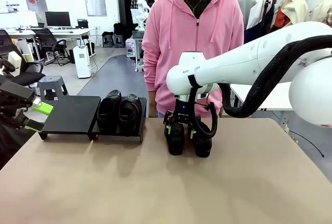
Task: Organize the shoes by placing them on the stand.
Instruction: Pick up one Shoe and place it in the middle of the table.
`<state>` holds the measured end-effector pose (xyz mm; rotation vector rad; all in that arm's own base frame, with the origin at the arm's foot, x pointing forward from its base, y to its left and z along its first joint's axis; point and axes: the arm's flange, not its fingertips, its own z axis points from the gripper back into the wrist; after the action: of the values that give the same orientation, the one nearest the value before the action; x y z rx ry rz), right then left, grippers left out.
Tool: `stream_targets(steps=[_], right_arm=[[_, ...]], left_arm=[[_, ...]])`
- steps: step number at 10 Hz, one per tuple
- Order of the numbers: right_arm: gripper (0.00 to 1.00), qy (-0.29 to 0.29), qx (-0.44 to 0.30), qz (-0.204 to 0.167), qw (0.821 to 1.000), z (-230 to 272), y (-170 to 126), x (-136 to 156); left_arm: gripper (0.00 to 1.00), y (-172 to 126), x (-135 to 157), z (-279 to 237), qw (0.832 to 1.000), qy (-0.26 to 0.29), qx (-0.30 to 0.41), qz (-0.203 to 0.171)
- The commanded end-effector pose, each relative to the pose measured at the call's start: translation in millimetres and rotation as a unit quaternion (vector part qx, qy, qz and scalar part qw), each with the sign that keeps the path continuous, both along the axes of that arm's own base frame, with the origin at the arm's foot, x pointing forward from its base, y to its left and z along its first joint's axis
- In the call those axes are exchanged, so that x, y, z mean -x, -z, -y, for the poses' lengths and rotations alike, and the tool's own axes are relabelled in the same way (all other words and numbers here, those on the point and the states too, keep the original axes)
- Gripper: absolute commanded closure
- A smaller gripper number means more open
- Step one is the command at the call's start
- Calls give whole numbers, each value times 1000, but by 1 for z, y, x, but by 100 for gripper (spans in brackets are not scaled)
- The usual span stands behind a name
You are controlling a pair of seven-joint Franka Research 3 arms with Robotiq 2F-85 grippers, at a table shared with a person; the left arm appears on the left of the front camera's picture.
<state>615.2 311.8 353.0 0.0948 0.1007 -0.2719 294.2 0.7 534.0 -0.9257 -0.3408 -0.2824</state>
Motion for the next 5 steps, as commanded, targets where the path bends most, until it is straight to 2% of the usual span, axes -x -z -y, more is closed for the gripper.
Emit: stream_targets(steps=[1,5], right_arm=[[0,-1,-30,3,1000,-3,-6,-6],[0,-2,-33,22,999,2,-8,-6]], left_arm=[[0,-2,0,-1,1000,1,9,0],[0,-2,0,-1,1000,1,9,0]])
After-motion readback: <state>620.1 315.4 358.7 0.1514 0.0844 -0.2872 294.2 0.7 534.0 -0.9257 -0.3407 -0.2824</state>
